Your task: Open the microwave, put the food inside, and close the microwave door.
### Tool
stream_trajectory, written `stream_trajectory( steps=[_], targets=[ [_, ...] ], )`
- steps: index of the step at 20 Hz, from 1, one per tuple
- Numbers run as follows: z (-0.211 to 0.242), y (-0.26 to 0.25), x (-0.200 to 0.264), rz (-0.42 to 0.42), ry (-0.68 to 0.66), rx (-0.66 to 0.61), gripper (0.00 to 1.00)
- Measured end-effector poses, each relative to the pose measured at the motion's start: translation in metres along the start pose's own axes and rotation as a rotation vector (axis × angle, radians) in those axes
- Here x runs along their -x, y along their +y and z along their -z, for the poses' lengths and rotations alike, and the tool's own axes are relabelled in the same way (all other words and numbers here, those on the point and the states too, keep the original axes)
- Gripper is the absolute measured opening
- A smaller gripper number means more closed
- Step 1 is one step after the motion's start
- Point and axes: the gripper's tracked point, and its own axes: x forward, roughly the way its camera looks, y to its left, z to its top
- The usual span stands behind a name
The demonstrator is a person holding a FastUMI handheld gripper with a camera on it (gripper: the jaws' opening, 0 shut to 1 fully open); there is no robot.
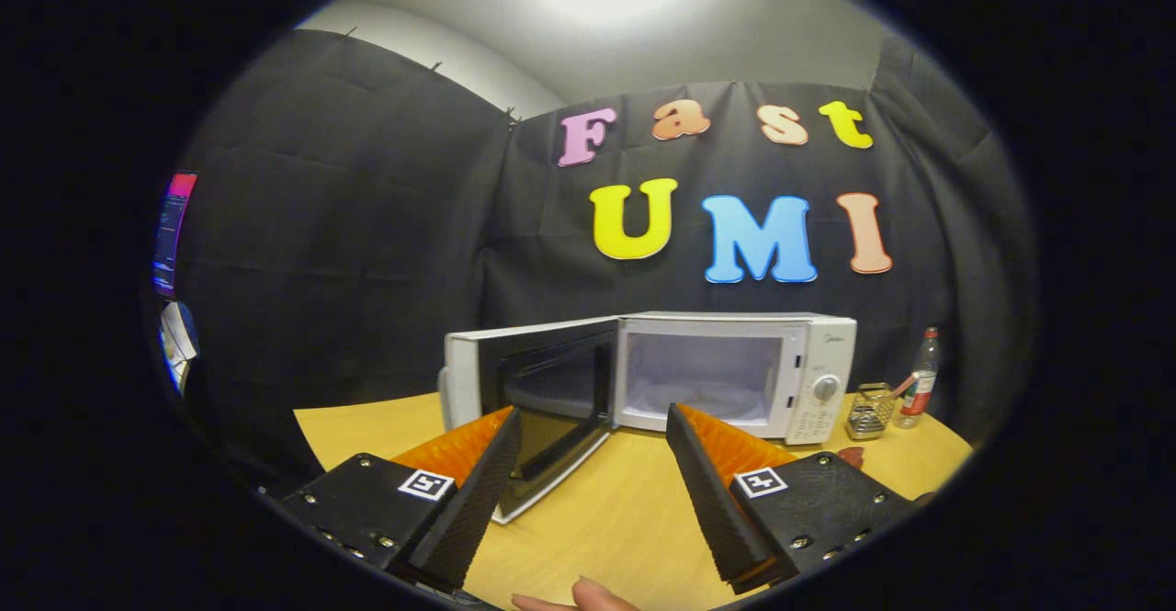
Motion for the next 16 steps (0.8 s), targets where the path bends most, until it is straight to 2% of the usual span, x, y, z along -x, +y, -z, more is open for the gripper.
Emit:
stream_trajectory(
  steps=[5, 16],
  targets=[
    [0.014, -0.093, -0.003, 0.132, 0.032, 0.034, 0.95],
    [0.073, -0.211, -0.019, 0.259, 0.166, -0.052, 0.96]
  ],
)
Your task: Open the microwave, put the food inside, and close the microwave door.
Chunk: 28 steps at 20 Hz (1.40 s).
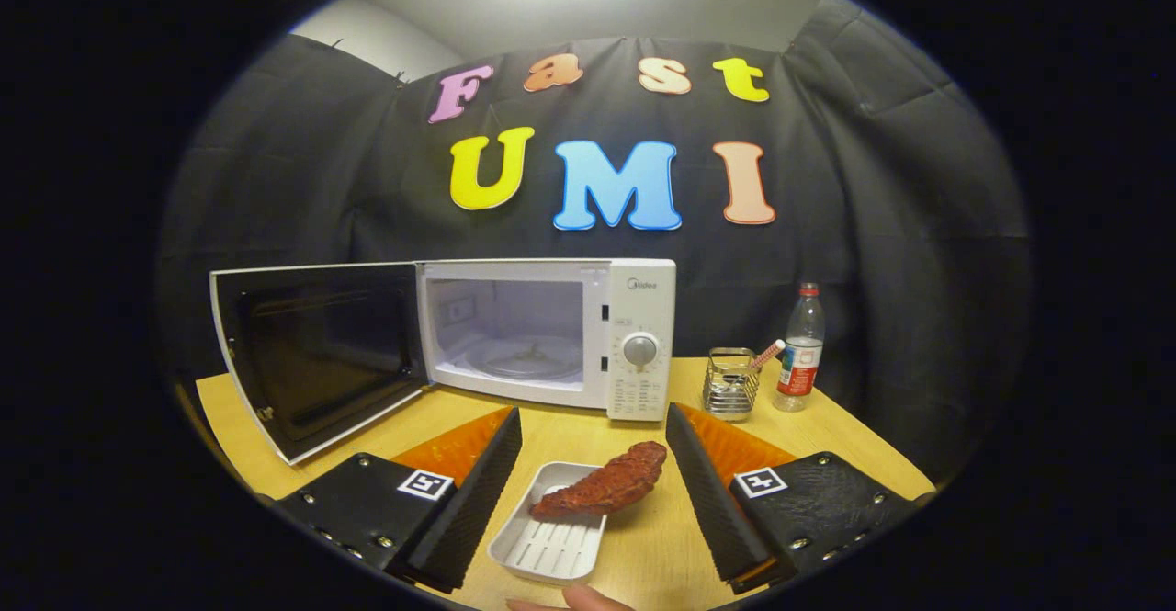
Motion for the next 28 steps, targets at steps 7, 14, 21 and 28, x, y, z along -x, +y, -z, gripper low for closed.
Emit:
stream_trajectory(
  steps=[7, 14, 21, 28],
  targets=[
    [0.054, -0.037, -0.039, 0.011, 0.134, -0.224, 0.96],
    [0.086, -0.004, -0.059, -0.108, 0.235, -0.406, 0.93],
    [0.084, 0.006, -0.069, -0.144, 0.252, -0.542, 0.30],
    [0.061, 0.012, -0.060, -0.153, 0.206, -0.577, 0.12]
  ],
)
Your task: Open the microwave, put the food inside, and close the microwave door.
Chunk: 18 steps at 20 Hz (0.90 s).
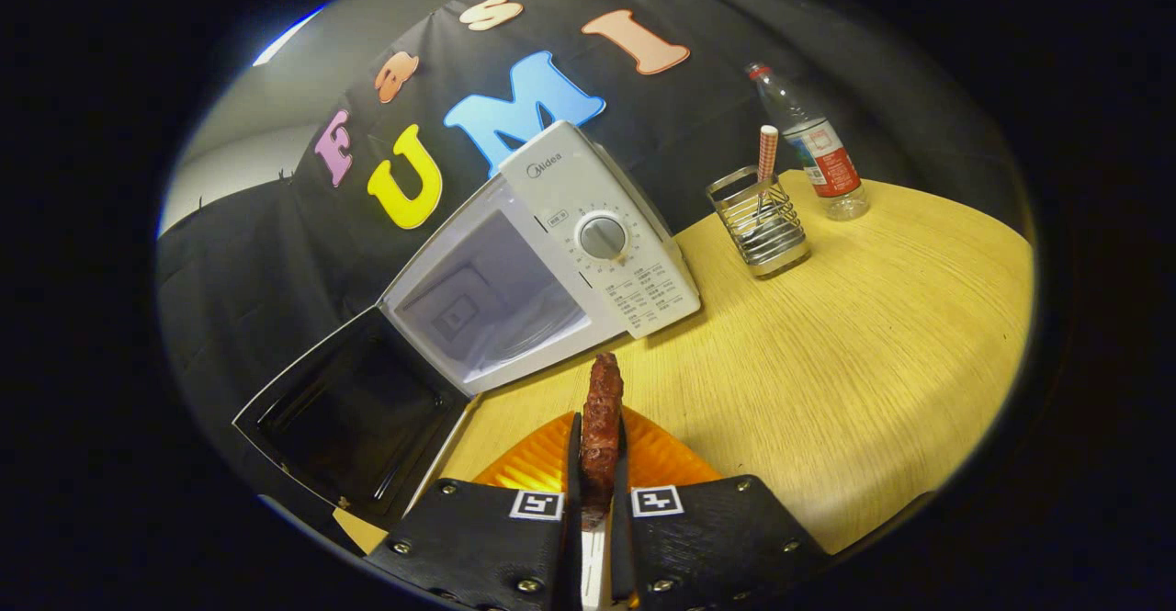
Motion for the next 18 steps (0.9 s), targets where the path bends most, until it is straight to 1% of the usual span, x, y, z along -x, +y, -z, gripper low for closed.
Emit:
stream_trajectory(
  steps=[2, 6, 9, 14, 18],
  targets=[
    [-0.001, 0.000, 0.004, 0.019, -0.017, 0.048, 0.12],
    [-0.003, 0.000, 0.010, 0.031, -0.019, 0.030, 0.12],
    [-0.016, 0.002, 0.017, 0.040, -0.056, 0.029, 0.12],
    [-0.035, 0.022, 0.027, 0.009, -0.086, 0.009, 0.12],
    [-0.046, 0.046, 0.018, -0.017, -0.097, 0.021, 0.12]
  ],
)
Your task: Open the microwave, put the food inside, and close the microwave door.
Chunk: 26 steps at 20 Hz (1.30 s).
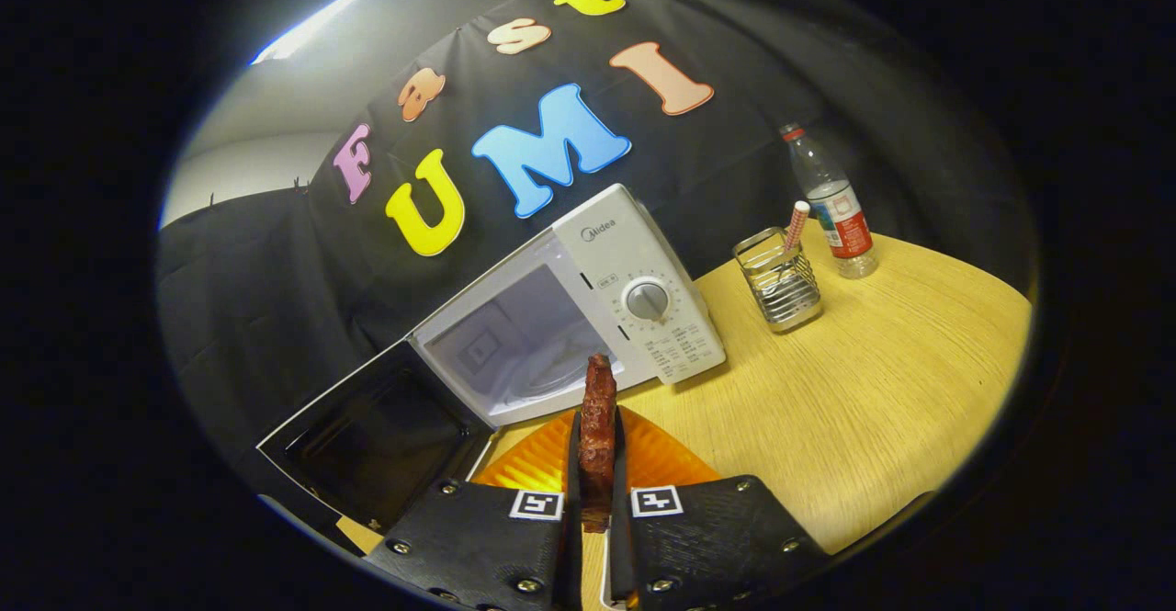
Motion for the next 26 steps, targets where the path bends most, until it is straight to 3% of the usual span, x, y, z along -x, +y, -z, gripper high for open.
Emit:
stream_trajectory(
  steps=[9, 15, 21, 26],
  targets=[
    [0.003, 0.072, -0.066, -0.059, -0.015, -0.017, 0.12],
    [0.011, 0.107, -0.122, -0.065, -0.038, 0.036, 0.12],
    [0.022, 0.119, -0.169, -0.023, -0.052, 0.092, 0.12],
    [0.017, 0.123, -0.213, -0.002, -0.062, 0.036, 0.12]
  ],
)
